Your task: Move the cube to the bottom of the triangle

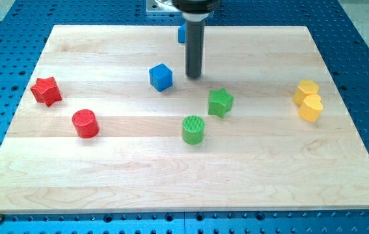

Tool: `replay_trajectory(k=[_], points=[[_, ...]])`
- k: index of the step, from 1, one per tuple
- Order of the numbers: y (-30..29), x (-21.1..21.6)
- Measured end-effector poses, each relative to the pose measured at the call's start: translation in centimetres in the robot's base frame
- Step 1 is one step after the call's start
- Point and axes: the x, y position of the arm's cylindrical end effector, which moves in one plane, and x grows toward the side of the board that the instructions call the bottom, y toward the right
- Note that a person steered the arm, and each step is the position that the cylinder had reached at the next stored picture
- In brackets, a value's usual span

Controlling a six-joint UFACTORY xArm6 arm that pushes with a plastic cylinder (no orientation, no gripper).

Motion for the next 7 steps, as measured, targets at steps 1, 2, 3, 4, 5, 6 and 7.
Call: replay_trajectory(k=[1,2,3,4,5,6,7], points=[[-1.3,5.4],[-9.1,5.7],[-8.0,1.2],[-6.2,-3.5],[-6.7,-3.0],[-4.7,-4.6],[-4.7,-5.1]])
